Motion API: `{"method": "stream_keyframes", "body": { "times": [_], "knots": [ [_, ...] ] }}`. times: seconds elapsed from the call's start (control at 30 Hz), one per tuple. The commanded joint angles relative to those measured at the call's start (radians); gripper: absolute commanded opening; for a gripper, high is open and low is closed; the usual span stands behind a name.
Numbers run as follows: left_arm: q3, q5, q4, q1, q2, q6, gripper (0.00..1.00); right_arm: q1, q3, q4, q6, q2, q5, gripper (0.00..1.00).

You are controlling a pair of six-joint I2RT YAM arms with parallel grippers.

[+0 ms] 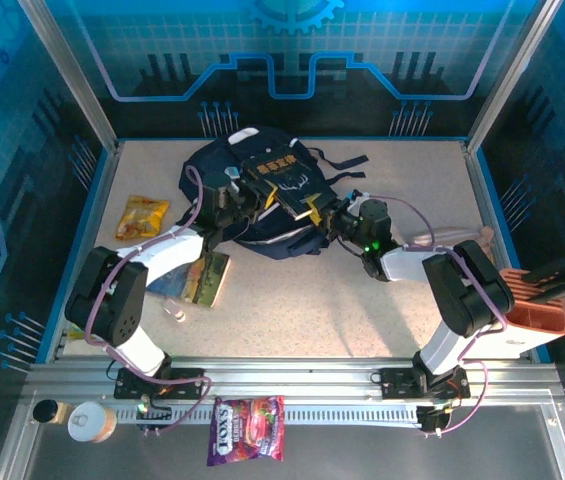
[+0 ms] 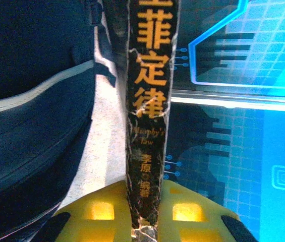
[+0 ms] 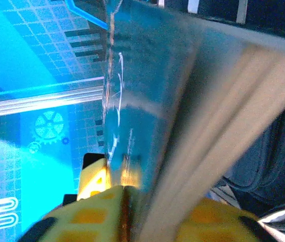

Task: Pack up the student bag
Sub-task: Pass the book.

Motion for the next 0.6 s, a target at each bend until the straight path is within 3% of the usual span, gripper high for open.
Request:
{"method": "stream_keyframes", "body": {
  "times": [0.0,0.07,0.17,0.27,0.4,0.57],
  "knots": [
    [0.001,0.028,-0.066,0.009,-0.069,0.090,0.23,-0.031,0.037,-0.104,-0.141,-0.081,0.014,0.11],
    [0.003,0.022,-0.139,0.009,-0.084,0.165,0.38,-0.041,0.037,-0.170,-0.212,-0.129,0.022,0.08],
    [0.020,0.007,-0.267,0.009,-0.105,0.319,0.67,-0.061,0.041,-0.298,-0.359,-0.224,0.024,0.08],
    [0.066,-0.021,-0.416,0.007,-0.108,0.483,0.85,-0.088,0.042,-0.456,-0.505,-0.327,0.043,0.08],
    [0.127,-0.046,-0.543,-0.003,-0.086,0.670,0.94,-0.164,0.011,-0.589,-0.616,-0.457,0.043,0.08],
    [0.275,-0.120,-0.723,-0.055,-0.001,0.896,0.96,-0.269,-0.021,-0.766,-0.703,-0.608,0.047,0.08]
  ]
}}
